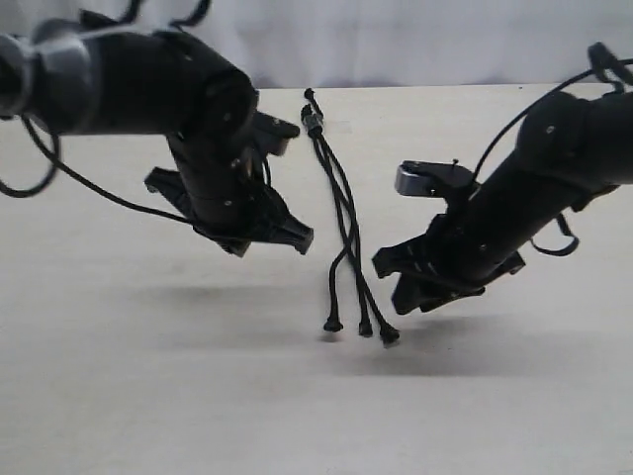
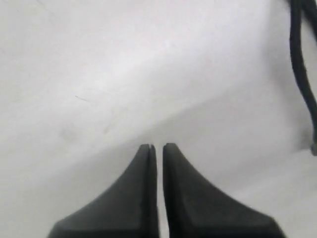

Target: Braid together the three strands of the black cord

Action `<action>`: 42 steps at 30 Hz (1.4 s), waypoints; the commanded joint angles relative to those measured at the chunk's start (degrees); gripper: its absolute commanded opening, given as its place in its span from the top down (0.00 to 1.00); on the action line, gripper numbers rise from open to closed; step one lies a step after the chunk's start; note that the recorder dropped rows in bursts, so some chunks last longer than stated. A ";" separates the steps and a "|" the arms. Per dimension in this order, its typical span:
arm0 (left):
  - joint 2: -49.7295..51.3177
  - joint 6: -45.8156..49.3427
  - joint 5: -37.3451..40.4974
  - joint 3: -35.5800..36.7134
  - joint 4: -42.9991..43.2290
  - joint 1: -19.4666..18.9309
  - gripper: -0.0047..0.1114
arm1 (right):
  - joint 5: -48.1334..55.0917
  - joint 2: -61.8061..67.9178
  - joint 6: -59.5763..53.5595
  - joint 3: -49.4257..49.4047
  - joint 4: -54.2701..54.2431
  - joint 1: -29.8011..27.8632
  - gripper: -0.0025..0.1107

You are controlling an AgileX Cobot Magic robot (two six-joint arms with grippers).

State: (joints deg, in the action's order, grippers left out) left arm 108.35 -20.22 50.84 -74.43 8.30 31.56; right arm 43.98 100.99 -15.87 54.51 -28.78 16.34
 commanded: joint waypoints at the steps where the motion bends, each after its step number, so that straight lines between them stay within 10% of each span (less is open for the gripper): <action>1: -10.59 2.63 -5.31 8.86 -1.47 0.12 0.92 | 1.22 -6.30 0.29 -5.50 7.30 -5.01 0.94; 14: -34.27 23.58 -9.47 30.98 -29.54 -18.79 0.96 | -3.66 -35.08 3.05 -17.01 10.23 -13.47 0.94; 26: -74.45 20.22 -12.89 43.10 -21.50 -18.85 0.96 | -7.60 -79.74 6.33 -32.22 12.78 -13.47 0.94; 32: -80.35 20.22 -10.72 43.10 -3.76 -18.85 0.96 | -12.45 -89.86 7.32 -36.17 12.78 -13.47 0.94; 42: -80.35 20.22 -10.70 43.10 -2.91 -18.85 0.96 | -12.45 -92.96 7.32 -36.17 12.78 -13.47 0.94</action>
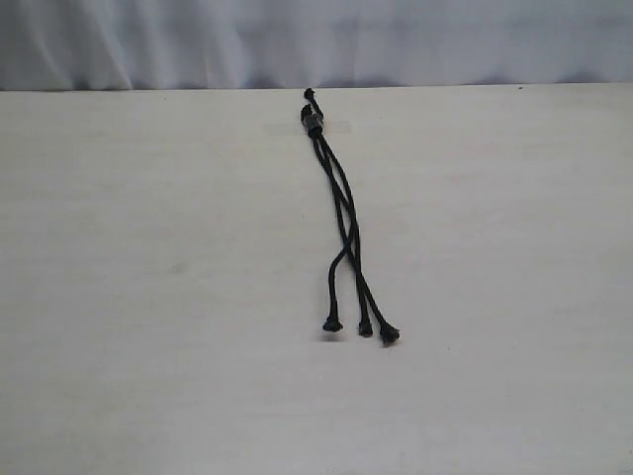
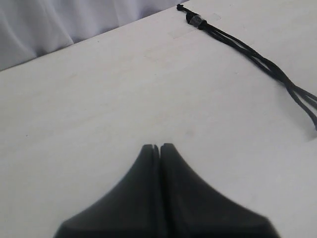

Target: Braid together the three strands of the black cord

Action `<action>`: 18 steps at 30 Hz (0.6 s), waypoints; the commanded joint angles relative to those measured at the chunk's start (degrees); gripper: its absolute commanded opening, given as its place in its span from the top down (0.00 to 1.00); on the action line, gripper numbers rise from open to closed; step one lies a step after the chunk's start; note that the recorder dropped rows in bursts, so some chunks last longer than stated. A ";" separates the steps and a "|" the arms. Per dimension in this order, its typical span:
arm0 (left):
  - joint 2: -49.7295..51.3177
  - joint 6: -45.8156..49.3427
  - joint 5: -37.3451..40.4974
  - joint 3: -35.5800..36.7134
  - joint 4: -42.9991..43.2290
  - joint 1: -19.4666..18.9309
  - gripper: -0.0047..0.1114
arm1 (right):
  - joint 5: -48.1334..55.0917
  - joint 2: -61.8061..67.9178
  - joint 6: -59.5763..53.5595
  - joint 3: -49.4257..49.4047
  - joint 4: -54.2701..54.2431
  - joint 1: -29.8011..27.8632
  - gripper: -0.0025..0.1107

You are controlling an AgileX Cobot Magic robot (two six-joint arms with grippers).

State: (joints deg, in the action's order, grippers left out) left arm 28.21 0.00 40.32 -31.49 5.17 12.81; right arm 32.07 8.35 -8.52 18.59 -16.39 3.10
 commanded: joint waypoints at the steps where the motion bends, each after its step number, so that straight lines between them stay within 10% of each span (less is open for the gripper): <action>1: -0.21 0.00 -0.18 0.15 0.22 -0.11 0.96 | -0.54 -0.32 -0.03 -0.24 0.39 -0.23 0.94; 18: -0.21 0.00 -0.28 0.15 0.22 -0.11 0.96 | -4.16 -8.27 18.45 -8.28 16.93 -0.45 0.94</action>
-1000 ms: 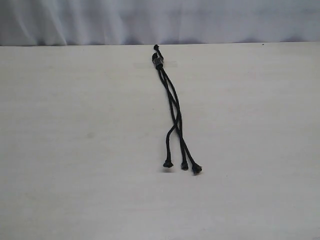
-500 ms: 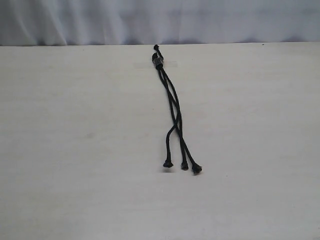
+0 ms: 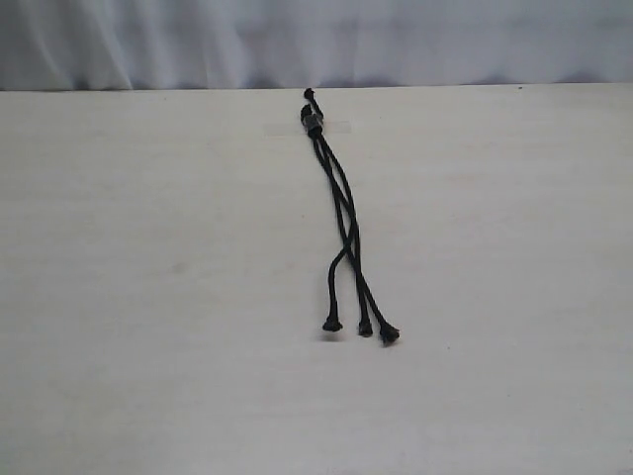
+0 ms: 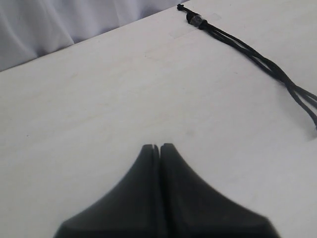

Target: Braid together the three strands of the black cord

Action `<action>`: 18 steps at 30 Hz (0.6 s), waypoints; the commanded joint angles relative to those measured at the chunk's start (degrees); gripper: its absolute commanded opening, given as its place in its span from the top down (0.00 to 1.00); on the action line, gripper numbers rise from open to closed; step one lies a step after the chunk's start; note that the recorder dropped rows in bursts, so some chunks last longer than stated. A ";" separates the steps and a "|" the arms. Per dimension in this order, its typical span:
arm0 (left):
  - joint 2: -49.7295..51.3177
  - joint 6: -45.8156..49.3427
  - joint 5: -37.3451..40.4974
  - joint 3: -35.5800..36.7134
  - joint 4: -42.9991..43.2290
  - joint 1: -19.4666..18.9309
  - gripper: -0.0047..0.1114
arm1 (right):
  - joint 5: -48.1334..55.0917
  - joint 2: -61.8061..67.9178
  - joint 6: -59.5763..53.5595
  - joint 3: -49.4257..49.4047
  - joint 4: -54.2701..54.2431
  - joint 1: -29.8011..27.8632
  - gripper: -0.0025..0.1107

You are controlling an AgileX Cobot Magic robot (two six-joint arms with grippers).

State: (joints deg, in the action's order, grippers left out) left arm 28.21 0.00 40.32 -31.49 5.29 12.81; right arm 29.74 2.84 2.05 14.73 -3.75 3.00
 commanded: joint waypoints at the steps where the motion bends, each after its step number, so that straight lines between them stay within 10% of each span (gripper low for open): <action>1: -0.21 0.00 -0.28 0.15 0.10 -0.11 0.96 | -3.10 -2.84 8.03 -5.90 4.40 -0.36 0.94; 18: -0.21 0.00 0.24 0.15 0.21 -0.11 0.96 | -9.82 -2.84 1.45 -14.73 5.26 -0.36 0.94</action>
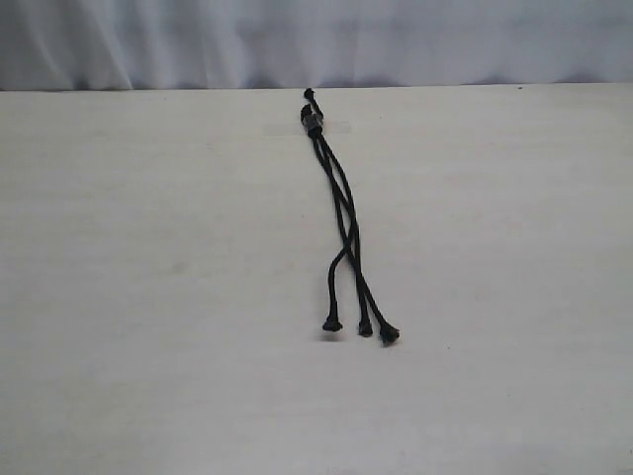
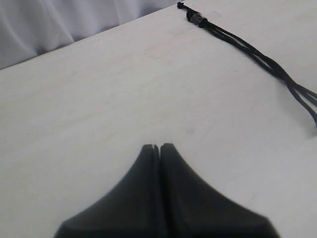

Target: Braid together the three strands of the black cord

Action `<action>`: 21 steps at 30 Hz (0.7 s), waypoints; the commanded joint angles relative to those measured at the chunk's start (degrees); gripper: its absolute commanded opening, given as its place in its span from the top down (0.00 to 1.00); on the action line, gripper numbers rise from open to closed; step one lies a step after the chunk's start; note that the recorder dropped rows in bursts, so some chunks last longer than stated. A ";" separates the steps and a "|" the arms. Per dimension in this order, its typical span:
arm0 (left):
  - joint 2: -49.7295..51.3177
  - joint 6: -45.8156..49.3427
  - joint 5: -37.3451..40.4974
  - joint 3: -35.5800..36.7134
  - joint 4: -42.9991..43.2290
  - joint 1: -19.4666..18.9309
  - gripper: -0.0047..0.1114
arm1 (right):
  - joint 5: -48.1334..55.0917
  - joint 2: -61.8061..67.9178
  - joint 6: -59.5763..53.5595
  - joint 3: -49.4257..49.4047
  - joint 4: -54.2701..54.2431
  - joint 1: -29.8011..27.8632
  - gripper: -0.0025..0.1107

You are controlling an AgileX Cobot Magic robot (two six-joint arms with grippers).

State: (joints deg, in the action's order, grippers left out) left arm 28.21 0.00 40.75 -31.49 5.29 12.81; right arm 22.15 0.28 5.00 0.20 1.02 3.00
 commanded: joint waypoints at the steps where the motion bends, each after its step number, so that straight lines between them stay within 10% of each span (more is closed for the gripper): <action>1: -0.21 0.00 -0.30 0.15 0.21 -0.11 0.96 | -2.34 -0.28 -1.64 -0.20 0.72 -0.36 0.94; 21: -0.21 0.00 -0.42 0.15 0.21 -0.11 0.96 | -2.40 -0.28 -6.73 -0.20 1.15 -0.36 0.94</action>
State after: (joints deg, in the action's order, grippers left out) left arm 28.21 0.00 40.86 -31.49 5.52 12.81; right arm 20.59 0.28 -1.06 0.21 1.77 3.00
